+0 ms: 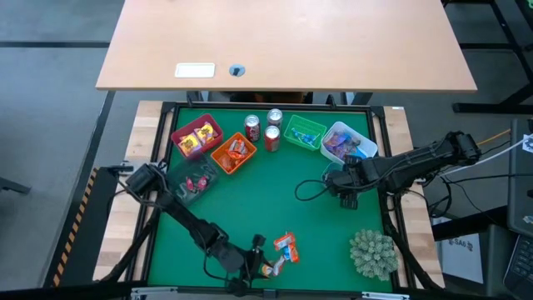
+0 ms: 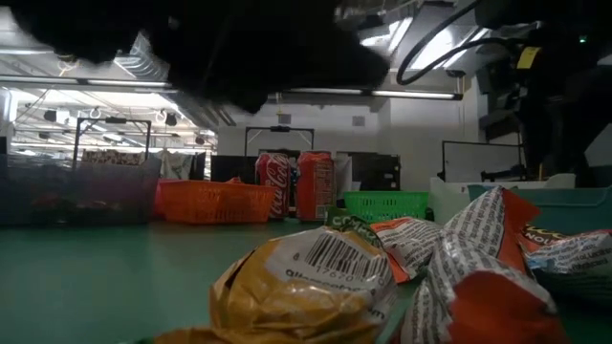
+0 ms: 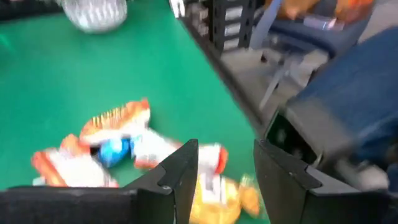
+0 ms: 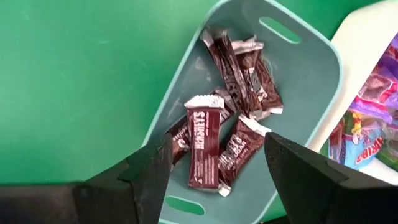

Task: Sort candy
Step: Put the yellow candy into the black bin

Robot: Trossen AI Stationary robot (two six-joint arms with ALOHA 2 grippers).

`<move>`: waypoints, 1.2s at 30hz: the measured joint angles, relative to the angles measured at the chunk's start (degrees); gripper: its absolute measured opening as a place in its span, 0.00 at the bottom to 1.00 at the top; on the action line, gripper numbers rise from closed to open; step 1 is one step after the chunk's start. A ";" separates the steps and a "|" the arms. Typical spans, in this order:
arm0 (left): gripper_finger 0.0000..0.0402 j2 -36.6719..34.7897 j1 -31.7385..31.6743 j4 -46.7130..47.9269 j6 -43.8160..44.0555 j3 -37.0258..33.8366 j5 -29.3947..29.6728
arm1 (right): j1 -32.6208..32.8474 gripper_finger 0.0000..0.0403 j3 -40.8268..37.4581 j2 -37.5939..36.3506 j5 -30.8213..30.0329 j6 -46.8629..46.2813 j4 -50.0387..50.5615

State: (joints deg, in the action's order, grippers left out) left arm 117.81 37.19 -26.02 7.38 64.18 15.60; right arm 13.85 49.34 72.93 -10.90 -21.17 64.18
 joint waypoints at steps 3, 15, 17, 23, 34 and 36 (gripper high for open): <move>0.36 0.51 -0.02 1.98 0.17 0.00 0.33 | 0.02 0.63 0.00 0.02 0.00 0.00 -0.10; 0.36 1.19 -0.04 5.37 7.64 -0.02 1.64 | 0.02 0.63 0.00 0.03 0.01 0.00 -0.24; 0.36 1.19 -0.04 5.53 7.73 -0.02 1.43 | 0.02 0.63 0.00 0.04 0.00 0.00 -0.25; 0.36 1.19 -0.11 6.03 12.09 -0.04 1.23 | 0.02 0.63 0.00 0.04 0.02 0.00 -0.26; 0.36 1.19 -0.32 6.29 16.53 -0.04 1.26 | 0.01 0.63 -0.01 0.03 0.00 0.01 -0.26; 0.36 1.19 -0.30 6.30 16.65 -0.04 1.26 | 0.02 0.63 0.00 0.02 0.00 0.01 -0.26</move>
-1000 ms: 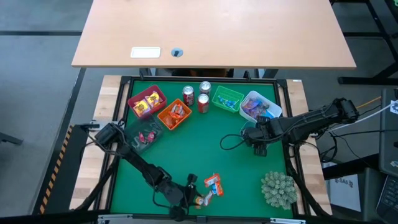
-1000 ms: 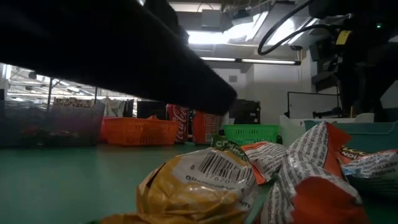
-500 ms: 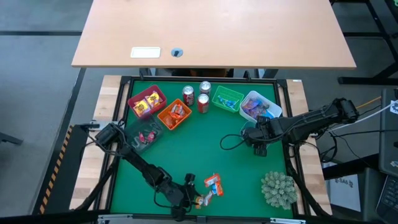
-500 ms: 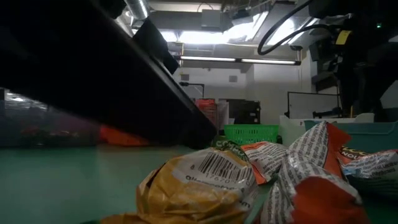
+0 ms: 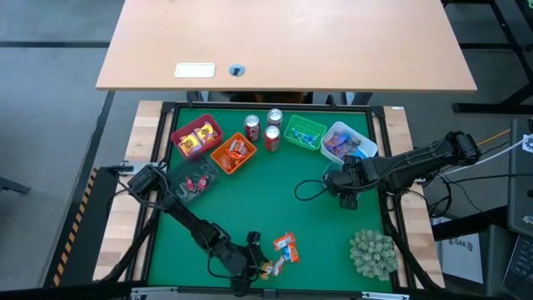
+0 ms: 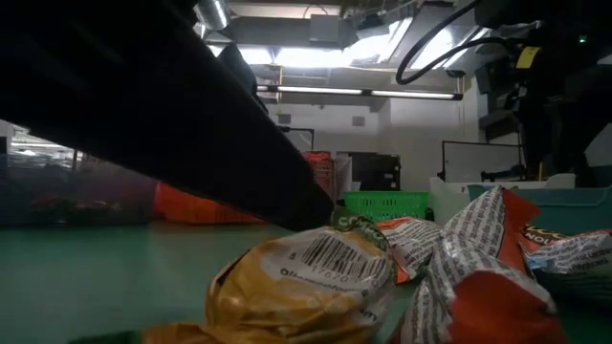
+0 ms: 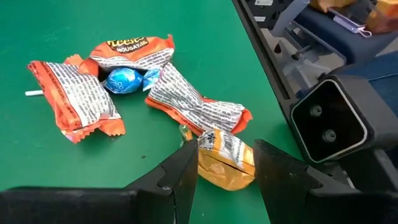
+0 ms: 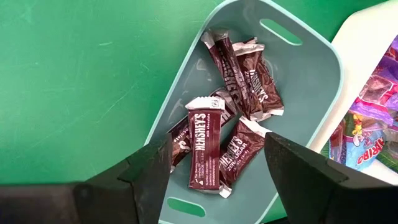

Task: Sort candy
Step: Put the yellow candy into the black bin

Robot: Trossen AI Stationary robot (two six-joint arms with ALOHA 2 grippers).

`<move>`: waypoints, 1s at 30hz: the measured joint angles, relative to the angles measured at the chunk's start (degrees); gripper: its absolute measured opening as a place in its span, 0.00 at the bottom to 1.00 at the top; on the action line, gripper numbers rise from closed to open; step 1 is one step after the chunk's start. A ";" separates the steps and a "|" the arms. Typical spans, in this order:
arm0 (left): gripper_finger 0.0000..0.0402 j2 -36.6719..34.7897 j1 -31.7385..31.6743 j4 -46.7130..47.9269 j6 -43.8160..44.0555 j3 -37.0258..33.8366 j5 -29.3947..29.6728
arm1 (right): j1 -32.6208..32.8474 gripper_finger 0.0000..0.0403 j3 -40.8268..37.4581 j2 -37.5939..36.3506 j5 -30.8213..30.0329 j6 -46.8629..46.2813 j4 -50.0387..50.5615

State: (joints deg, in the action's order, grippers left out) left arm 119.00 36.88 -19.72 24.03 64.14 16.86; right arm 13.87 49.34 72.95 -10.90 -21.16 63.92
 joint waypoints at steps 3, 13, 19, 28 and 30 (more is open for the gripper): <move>0.36 0.73 0.02 -0.93 1.62 0.04 0.02 | 0.00 0.63 -0.01 0.00 0.00 -0.01 -0.02; 0.36 3.15 0.00 -0.96 4.11 0.11 -0.33 | -0.01 0.63 -0.02 0.00 -0.02 0.01 -1.03; 0.35 3.28 -0.07 0.23 4.00 0.20 0.05 | 0.00 0.63 -0.02 0.00 -0.01 0.01 -1.10; 0.15 3.37 -0.07 -0.32 3.93 0.11 0.30 | 0.00 0.63 -0.02 0.00 -0.02 0.01 -1.15; 0.10 3.41 -0.07 -0.46 3.94 0.09 0.33 | -0.01 0.63 -0.02 0.00 0.00 0.01 -1.16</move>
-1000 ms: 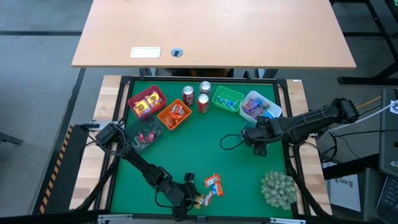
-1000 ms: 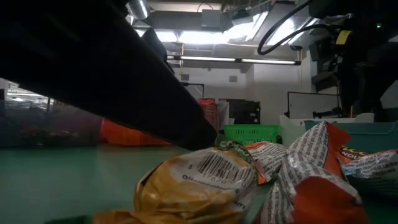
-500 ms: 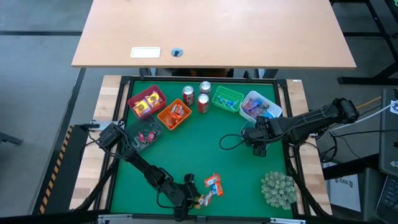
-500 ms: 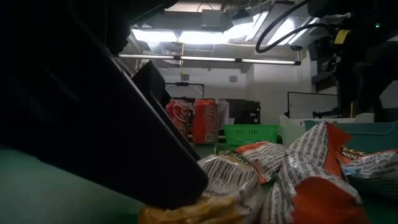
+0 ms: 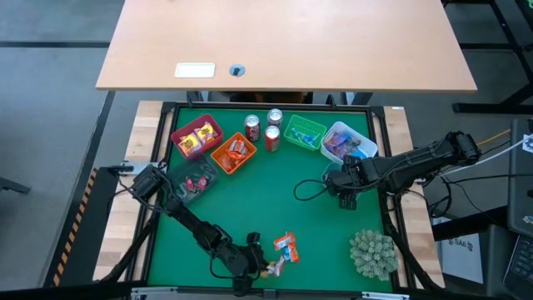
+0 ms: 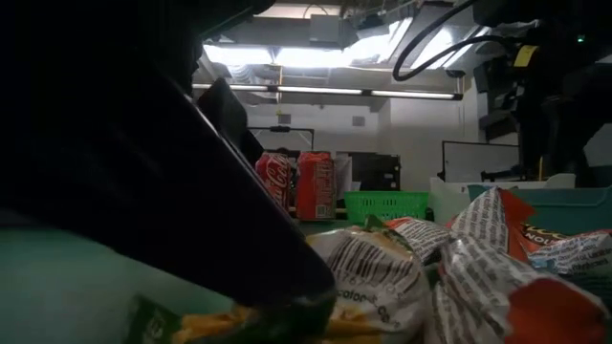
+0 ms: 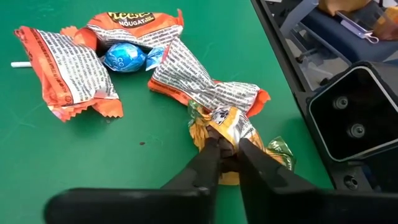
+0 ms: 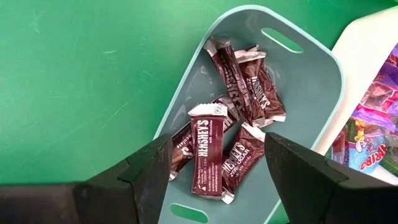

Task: Sort candy
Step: Put the yellow candy into the black bin

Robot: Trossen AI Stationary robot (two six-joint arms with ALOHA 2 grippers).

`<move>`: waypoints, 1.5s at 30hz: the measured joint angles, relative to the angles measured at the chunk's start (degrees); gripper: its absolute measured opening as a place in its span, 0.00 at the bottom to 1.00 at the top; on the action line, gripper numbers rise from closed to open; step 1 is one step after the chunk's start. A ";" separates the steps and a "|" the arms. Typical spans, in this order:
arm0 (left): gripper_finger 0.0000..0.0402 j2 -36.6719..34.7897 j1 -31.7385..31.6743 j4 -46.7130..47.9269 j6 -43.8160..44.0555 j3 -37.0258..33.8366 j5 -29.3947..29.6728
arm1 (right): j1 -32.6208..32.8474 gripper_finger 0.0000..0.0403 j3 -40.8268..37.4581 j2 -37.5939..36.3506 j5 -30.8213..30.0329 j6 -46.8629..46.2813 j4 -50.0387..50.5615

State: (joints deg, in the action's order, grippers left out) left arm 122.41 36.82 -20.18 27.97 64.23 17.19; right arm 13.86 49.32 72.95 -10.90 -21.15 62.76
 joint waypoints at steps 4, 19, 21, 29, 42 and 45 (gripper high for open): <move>0.02 0.00 -0.02 -0.13 0.02 0.00 0.11 | 0.01 0.63 0.00 0.00 0.00 0.00 -0.07; 0.00 -2.70 -0.77 1.74 -0.07 -0.24 0.15 | 0.01 0.63 4.32 0.00 0.00 0.42 0.35; 0.00 -4.23 -1.18 2.78 -0.09 -0.24 0.26 | 0.01 0.63 5.55 0.00 -0.01 0.48 0.29; 0.00 -13.40 -3.98 11.82 -0.86 -0.20 0.46 | 0.01 0.63 9.87 -0.02 0.00 0.55 0.09; 0.00 -32.04 -10.35 38.12 -1.60 -0.15 4.39 | 0.03 0.63 10.60 -0.02 3.34 0.50 -12.47; 0.00 -35.63 -11.58 45.16 -1.45 -0.15 4.87 | 0.04 0.63 10.60 -0.02 3.99 0.57 -15.61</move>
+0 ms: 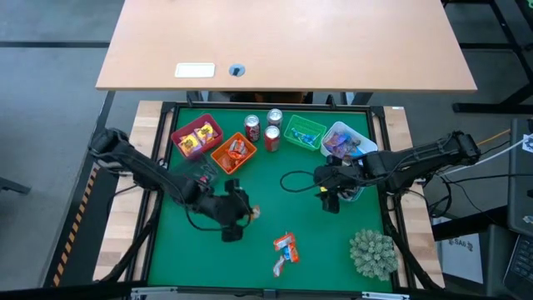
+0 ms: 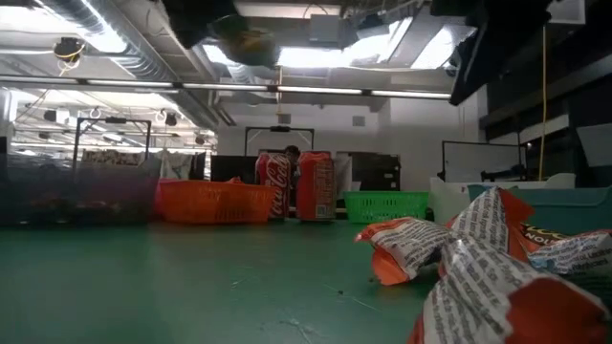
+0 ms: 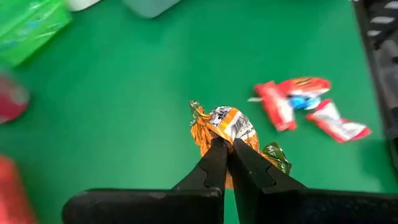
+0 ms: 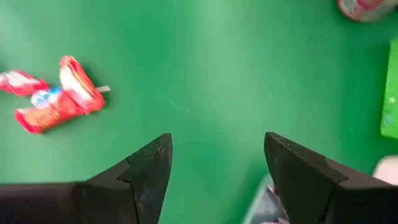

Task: Sort candy
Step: Put the yellow candy into the black bin

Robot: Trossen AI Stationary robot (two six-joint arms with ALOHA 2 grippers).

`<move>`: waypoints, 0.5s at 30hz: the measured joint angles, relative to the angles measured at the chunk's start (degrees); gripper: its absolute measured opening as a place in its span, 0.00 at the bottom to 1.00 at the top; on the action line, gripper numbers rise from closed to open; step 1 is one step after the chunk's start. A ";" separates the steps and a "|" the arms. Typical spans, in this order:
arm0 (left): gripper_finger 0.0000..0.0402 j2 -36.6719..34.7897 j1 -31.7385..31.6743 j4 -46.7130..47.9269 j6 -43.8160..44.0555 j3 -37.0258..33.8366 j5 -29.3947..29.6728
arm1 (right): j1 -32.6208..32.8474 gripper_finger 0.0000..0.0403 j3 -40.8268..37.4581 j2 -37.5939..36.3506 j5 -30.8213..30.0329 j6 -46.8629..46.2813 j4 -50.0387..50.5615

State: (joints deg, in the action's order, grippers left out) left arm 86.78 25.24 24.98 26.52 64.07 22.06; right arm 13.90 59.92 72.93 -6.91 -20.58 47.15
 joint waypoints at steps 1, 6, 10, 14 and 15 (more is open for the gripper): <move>0.00 -0.99 -0.45 2.14 0.30 0.02 0.07 | 0.00 0.63 0.00 0.00 0.04 0.00 -0.90; 0.01 -4.92 -2.44 15.69 3.37 0.02 0.14 | 0.01 0.63 0.00 0.00 0.14 0.00 -3.38; 0.01 -6.17 -3.37 28.86 8.40 0.04 1.01 | 0.01 0.63 0.00 0.00 0.18 0.00 -4.30; 0.01 -6.18 -3.74 42.79 14.86 0.04 1.13 | 0.01 0.63 0.00 0.14 0.48 0.02 -4.92; 0.01 -6.18 -3.77 45.91 16.38 0.04 1.16 | 0.01 0.63 0.00 0.33 0.51 0.02 -5.42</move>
State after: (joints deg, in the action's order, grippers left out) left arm 80.60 21.47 70.89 42.90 64.12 23.22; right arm 13.91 59.92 73.26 -6.39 -20.56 41.73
